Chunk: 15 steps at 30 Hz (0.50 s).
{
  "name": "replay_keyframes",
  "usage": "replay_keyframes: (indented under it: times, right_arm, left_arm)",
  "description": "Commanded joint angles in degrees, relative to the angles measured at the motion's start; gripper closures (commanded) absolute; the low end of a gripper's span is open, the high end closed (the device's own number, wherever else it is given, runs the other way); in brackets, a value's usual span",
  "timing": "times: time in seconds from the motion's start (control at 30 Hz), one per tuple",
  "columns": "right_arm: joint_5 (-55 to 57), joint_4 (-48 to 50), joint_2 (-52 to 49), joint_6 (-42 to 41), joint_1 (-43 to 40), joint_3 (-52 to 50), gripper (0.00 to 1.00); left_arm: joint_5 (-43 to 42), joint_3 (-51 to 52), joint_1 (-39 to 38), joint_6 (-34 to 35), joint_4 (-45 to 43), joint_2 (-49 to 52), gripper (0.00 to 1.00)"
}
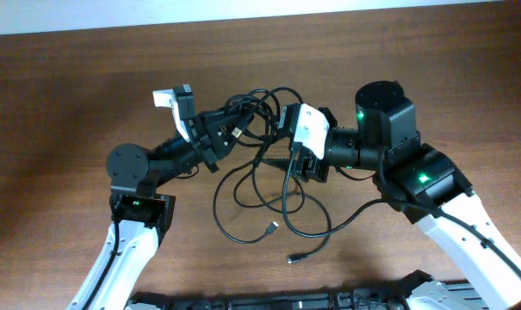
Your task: Untangle cables
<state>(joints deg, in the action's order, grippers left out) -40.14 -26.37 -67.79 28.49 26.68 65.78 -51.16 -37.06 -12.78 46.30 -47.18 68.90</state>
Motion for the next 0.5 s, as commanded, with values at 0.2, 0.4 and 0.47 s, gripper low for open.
replay_keyframes:
  times: [0.2, 0.4, 0.47]
  right_arm:
    - [-4.8, 0.3, -0.5, -0.2, 0.4, 0.4, 0.90]
    - [-4.2, 3.5, -0.5, -0.2, 0.4, 0.4, 0.75]
    - [-4.2, 3.5, -0.5, -0.2, 0.4, 0.4, 0.96]
  left_arm:
    - [3.4, -0.5, -0.8, 0.8, -0.8, -0.4, 1.00]
    - [2.7, -0.5, -4.7, 0.8, -0.8, -0.4, 1.00]
    - [2.7, -0.5, -4.7, 0.8, -0.8, -0.4, 1.00]
